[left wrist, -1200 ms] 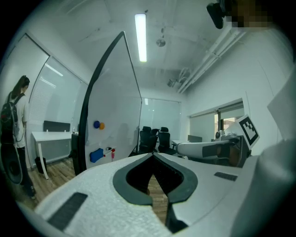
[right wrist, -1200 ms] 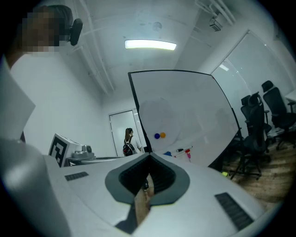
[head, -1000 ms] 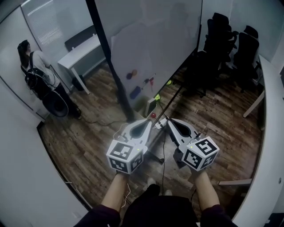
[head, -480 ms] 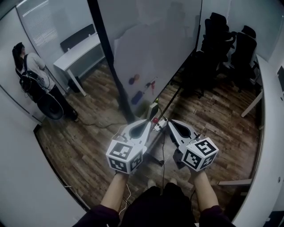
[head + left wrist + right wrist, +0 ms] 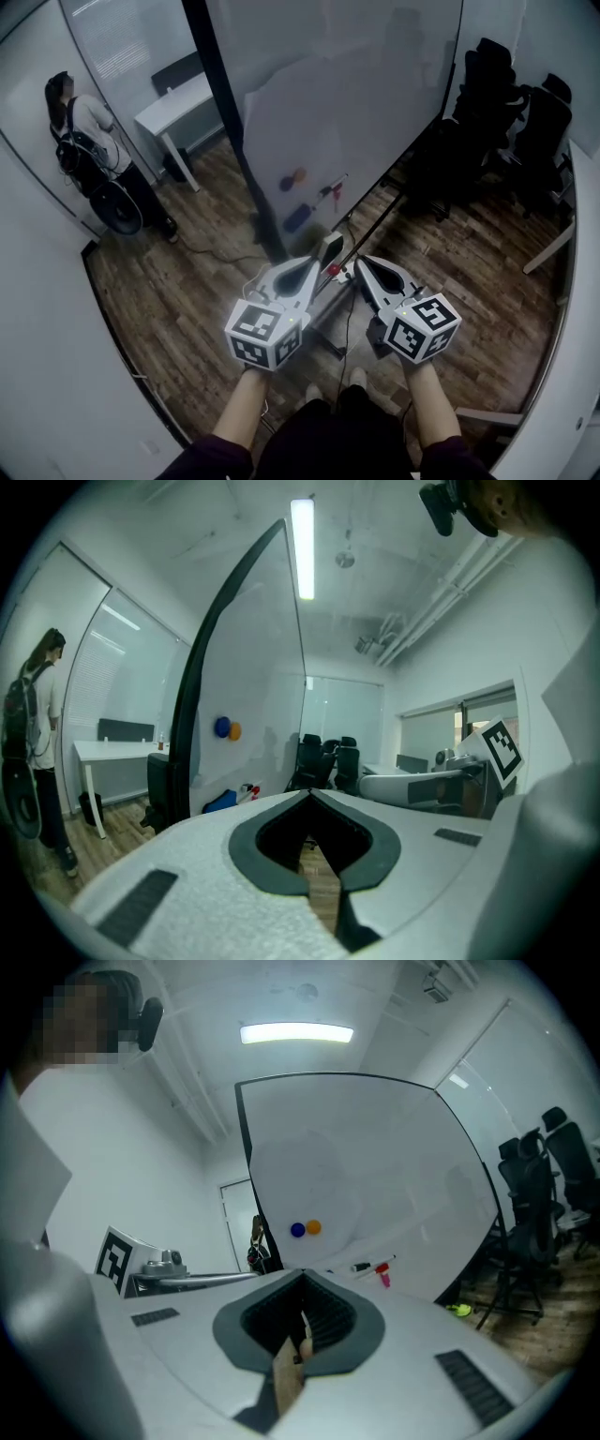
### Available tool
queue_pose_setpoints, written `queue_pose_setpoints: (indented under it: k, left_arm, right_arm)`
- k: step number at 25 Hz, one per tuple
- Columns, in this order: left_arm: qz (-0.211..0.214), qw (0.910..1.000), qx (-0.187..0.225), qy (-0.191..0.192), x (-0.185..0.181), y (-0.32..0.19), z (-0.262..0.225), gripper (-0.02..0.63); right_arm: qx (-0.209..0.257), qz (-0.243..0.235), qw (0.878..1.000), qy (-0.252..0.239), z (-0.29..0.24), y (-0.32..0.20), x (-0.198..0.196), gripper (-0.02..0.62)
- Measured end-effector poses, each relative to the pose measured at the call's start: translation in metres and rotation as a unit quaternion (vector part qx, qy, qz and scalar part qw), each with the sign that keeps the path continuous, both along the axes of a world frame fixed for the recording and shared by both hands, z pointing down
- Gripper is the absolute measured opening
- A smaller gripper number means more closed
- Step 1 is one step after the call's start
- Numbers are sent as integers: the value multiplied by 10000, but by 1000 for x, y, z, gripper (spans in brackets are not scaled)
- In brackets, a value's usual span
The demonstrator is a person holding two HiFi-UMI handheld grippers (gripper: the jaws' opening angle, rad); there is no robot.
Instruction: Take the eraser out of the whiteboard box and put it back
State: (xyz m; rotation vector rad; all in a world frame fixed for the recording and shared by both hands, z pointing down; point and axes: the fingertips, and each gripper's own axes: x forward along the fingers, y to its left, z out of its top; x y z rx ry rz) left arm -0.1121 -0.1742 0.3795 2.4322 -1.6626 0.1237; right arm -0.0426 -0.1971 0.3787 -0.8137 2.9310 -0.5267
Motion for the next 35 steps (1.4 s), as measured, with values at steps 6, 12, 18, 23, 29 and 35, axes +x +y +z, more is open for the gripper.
queue_pose_setpoints:
  k: [6,12,18,23,29,35]
  left_arm:
    - [-442,9990,-57,-23,-5,-15,5,5]
    - [-759,9970,-135,-39,-7,-24,13,5]
    - [-954,9952,-195,-70,-7,-35,28,5]
    - [-1039,9941,-300,5,-13,-48,49,5]
    - [-1067,9927,-538,175,-24,-67,85,5]
    - [-1081,9919,-614,275,-33,-74,103,5]
  right_arm:
    - [-55,-372,9993,-36,5,-26,-1,3]
    - [-135,-636,9979,-81,12,-40,-3,3]
    - [-284,-855,9959,-71,31,-53,-4,3]
    - [-410,-842,9956,-71,49,-68,-13,3]
    - [-686,-815,9943,-59,84,-83,-28,3]
    - [-802,-823,9934,-52,108,-87,-34,3]
